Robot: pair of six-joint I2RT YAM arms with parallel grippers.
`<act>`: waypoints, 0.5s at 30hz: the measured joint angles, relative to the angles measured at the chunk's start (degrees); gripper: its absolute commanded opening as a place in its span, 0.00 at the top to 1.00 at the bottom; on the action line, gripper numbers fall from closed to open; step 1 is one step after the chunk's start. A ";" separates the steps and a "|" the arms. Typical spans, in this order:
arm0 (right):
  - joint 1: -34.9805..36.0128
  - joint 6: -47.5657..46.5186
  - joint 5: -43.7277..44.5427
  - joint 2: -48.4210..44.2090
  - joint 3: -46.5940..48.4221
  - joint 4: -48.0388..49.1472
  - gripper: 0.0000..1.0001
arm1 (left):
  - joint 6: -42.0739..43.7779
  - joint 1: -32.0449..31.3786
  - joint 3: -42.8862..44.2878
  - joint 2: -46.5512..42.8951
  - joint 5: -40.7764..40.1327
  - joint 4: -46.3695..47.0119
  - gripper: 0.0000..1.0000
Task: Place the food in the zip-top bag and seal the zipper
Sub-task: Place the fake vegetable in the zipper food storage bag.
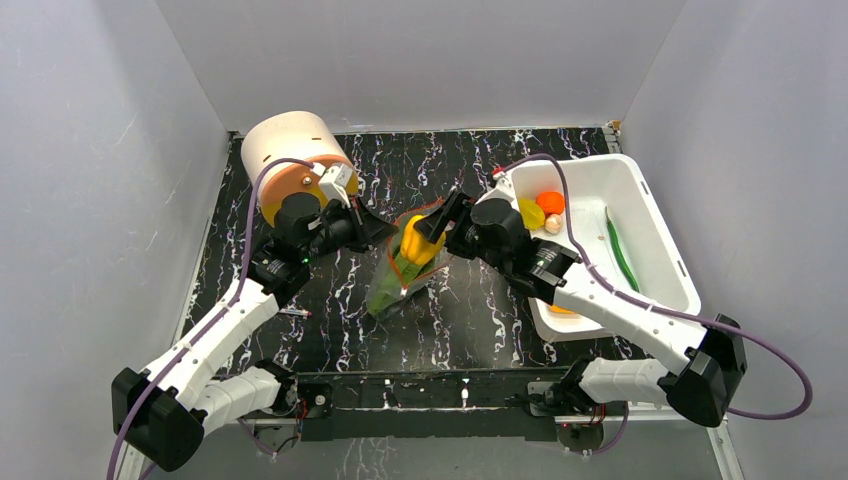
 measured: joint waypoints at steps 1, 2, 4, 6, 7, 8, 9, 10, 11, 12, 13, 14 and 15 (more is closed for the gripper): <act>0.50 0.42 0.85 0.31 0.00 -0.50 0.50 | -0.37 0.00 0.00 0.00 0.00 0.26 1.00; 1.22 1.07 1.86 0.66 0.00 -1.05 0.50 | -0.70 0.00 0.00 0.00 -0.02 0.48 1.00; 2.32 2.29 3.34 1.36 0.00 -1.86 0.49 | -1.33 0.00 0.00 0.00 -0.04 0.98 1.00; 3.10 3.41 4.00 2.23 0.00 -2.01 0.47 | -1.88 0.00 0.00 0.00 -0.15 1.68 1.00; 3.37 3.78 4.17 2.69 0.00 -2.01 0.46 | -2.10 0.00 0.00 0.00 -0.26 1.95 1.00; 3.69 4.26 4.31 3.37 0.00 -2.01 0.45 | -2.32 0.00 -0.02 0.00 -0.31 2.12 1.00; 4.09 4.55 4.35 4.17 0.00 -2.05 0.45 | -2.51 0.00 -0.11 0.00 -0.42 2.40 1.00; 4.37 4.81 4.52 4.98 0.00 -2.21 0.44 | -2.62 0.00 -0.31 0.00 -0.48 2.82 1.00; 4.59 5.03 4.59 5.66 0.00 -2.54 0.42 | -2.78 0.00 -0.50 0.00 -0.61 3.02 1.00; 4.83 5.25 4.79 6.16 0.00 -2.99 0.40 | -2.93 0.00 -0.70 0.00 -0.83 3.04 1.00; 4.92 5.38 4.85 6.38 0.00 -3.41 0.37 | -2.95 0.00 -0.81 0.00 -0.98 3.02 1.00; 5.09 5.49 5.01 6.49 0.00 -3.93 0.34 | -2.95 0.00 -0.83 0.02 -1.16 3.02 1.00; 5.18 5.49 5.05 6.49 0.00 -4.39 0.32 | -2.95 0.00 -0.85 0.02 -1.33 3.04 1.00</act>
